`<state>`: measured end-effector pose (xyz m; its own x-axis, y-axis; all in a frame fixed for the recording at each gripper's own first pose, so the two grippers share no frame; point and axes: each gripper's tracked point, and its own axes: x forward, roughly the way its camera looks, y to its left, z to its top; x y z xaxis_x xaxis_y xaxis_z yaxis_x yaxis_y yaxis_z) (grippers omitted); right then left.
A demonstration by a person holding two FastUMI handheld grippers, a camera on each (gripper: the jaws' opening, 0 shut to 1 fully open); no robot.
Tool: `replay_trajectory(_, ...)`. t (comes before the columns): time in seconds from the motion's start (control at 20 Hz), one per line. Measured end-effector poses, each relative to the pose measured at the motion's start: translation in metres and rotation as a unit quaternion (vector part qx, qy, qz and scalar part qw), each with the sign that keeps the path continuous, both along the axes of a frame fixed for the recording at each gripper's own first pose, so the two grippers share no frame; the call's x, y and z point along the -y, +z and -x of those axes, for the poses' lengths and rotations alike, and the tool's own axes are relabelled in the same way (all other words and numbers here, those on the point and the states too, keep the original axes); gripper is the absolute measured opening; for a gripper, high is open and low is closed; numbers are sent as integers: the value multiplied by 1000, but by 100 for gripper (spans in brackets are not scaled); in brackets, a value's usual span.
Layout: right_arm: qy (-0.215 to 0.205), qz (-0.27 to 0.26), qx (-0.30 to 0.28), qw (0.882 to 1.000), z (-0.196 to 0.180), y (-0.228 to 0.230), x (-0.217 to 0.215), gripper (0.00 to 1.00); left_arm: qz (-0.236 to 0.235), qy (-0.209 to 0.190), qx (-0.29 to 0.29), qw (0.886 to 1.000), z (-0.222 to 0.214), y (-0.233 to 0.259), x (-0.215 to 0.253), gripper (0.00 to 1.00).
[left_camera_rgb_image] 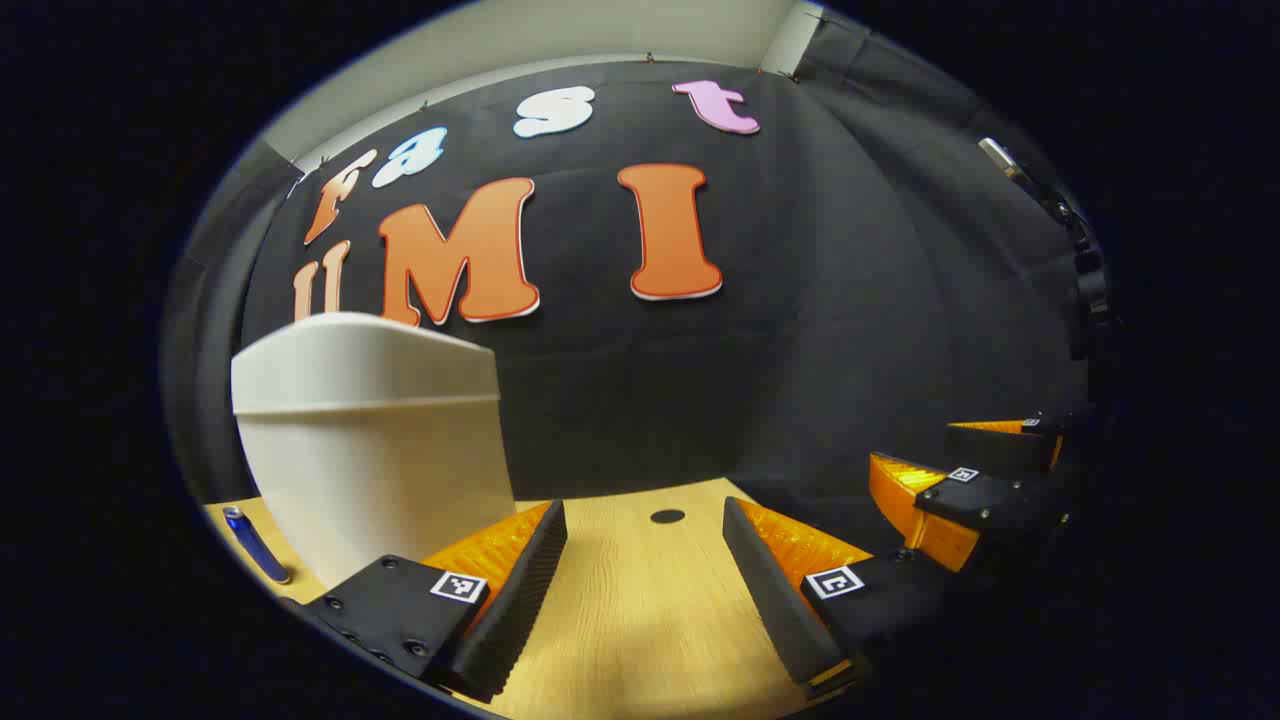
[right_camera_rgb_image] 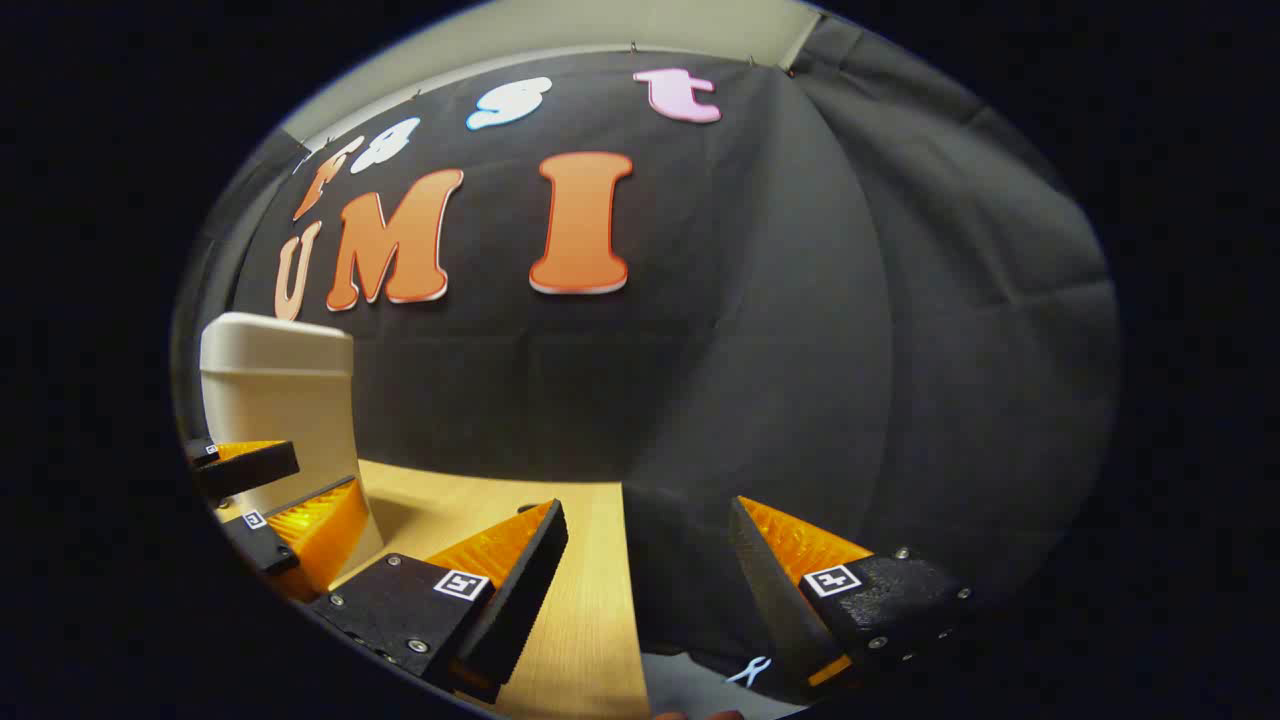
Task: Press the lid of the desktop garbage bin to open it, pick up the crumpled paper on the desktop and throw it into the bin, then pick up the pop can on the desktop and drop it into the bin, and finally close the garbage bin lid.
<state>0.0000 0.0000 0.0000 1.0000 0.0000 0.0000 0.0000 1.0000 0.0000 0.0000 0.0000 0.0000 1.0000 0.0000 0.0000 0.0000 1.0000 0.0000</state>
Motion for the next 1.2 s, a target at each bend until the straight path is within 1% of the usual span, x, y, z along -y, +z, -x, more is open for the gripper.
replay_trajectory(0.1,-9,7,25,1000,33,54,8,98,9,-24,3,1000,31,30,-11,100)
replay_trajectory(0.15,-11,10,33,999,46,78,6,98,12,-34,1,999,48,45,-20,96)
replay_trajectory(0.2,-11,14,42,999,59,100,-2,98,10,-45,-3,999,64,56,-30,95)
replay_trajectory(0.25,-6,17,49,999,73,120,-11,98,2,-53,-11,999,78,66,-42,100)
replay_trajectory(0.35,16,30,51,998,104,149,-37,98,-6,-57,-30,998,101,83,-72,100)
replay_trajectory(0.45,36,45,53,997,124,173,-66,98,11,-40,-39,998,119,101,-110,100)
replay_trajectory(0.55,69,48,70,994,144,199,-100,98,23,-5,-41,999,131,118,-156,100)
replay_trajectory(0.6,86,43,72,993,150,210,-125,98,23,13,-40,999,139,126,-181,100)
replay_trajectory(0.75,141,17,46,989,160,212,-193,98,33,58,-39,997,160,139,-253,100)
replay_trajectory(0.8,151,16,42,988,163,213,-209,98,38,73,-36,996,164,141,-278,100)
replay_trajectory(0.85,155,20,39,987,163,214,-224,97,40,83,-34,995,169,142,-302,100)
replay_trajectory(0.9,157,22,35,987,163,215,-238,100,39,93,-32,994,175,145,-324,99)
replay_trajectory(0.95,156,22,31,987,162,218,-253,98,37,97,-31,994,177,147,-347,100)
replay_trajectory(1.0,155,18,26,987,161,221,-267,97,34,98,-30,994,178,147,-367,100)
replay_trajectory(1.05,154,16,22,988,160,224,-282,97,31,99,-29,994,182,146,-388,96)
replay_trajectory(1.1,148,15,20,989,159,227,-294,97,28,96,-27,995,185,147,-406,100)
replay_trajectory(1.15,141,17,17,990,156,228,-306,97,27,94,-26,995,187,145,-421,96)
replay_trajectory(1.2,133,20,15,991,153,230,-316,96,27,90,-28,995,189,141,-435,98)
